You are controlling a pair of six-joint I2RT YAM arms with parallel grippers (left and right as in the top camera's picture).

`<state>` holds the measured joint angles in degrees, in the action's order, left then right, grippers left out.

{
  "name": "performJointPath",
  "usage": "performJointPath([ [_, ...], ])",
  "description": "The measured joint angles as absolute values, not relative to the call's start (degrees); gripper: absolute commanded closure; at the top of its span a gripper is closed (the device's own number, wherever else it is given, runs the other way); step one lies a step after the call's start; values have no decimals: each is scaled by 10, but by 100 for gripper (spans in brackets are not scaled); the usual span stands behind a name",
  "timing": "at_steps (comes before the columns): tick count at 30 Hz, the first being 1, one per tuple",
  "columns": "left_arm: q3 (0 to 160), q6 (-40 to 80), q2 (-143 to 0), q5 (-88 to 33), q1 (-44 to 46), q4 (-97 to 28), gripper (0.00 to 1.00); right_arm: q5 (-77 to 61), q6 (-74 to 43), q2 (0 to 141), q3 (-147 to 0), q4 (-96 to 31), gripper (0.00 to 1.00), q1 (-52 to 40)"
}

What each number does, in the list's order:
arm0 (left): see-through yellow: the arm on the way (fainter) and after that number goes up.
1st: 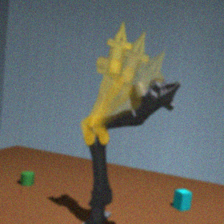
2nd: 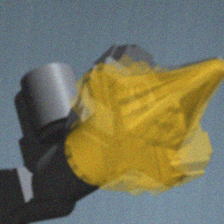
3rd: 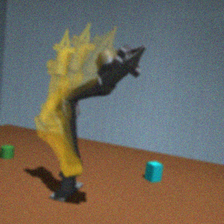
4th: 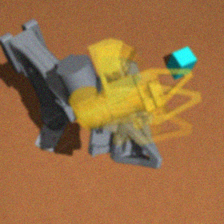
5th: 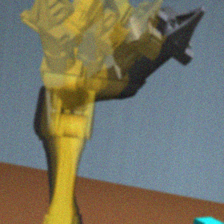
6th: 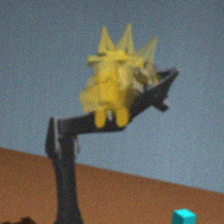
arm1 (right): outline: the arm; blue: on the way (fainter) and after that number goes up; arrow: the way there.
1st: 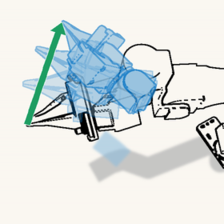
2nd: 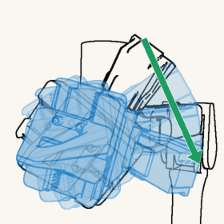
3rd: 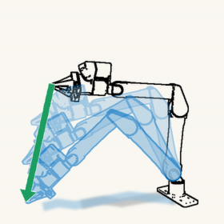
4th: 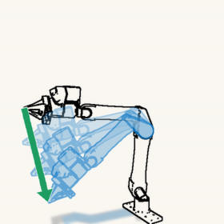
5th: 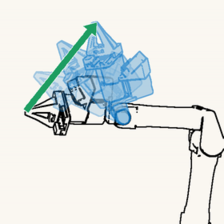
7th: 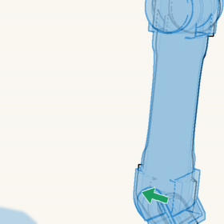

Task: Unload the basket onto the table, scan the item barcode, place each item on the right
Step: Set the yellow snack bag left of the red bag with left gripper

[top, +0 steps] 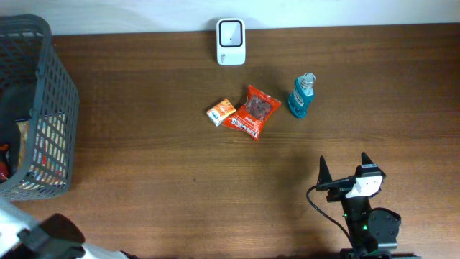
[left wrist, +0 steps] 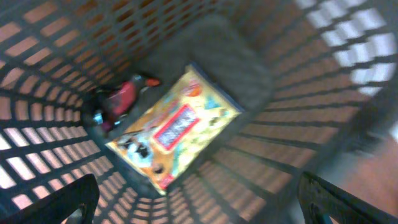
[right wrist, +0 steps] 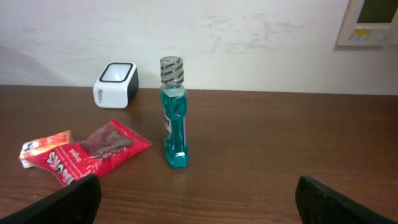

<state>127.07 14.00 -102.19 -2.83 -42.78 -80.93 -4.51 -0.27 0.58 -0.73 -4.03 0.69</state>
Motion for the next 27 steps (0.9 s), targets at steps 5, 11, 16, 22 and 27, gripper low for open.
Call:
performJointPath([
  [5,1265,144,-1118,76,-428,-834,10,-45,-3,6,-7,-41,1,7],
  [11,1265,136,-1203,138,-428,-857,15,-45,-2,6,-7,-40,1,7],
  [16,1264,77,-1228,113,-415,-842,16,-45,-3,6,-7,-40,1,7],
  [22,1264,47,-1258,105,-402,-833,15,-45,-3,6,-7,-40,1,7],
  [27,1263,-13,-1267,66,-402,-789,21,-45,-2,6,-7,-40,1,7],
])
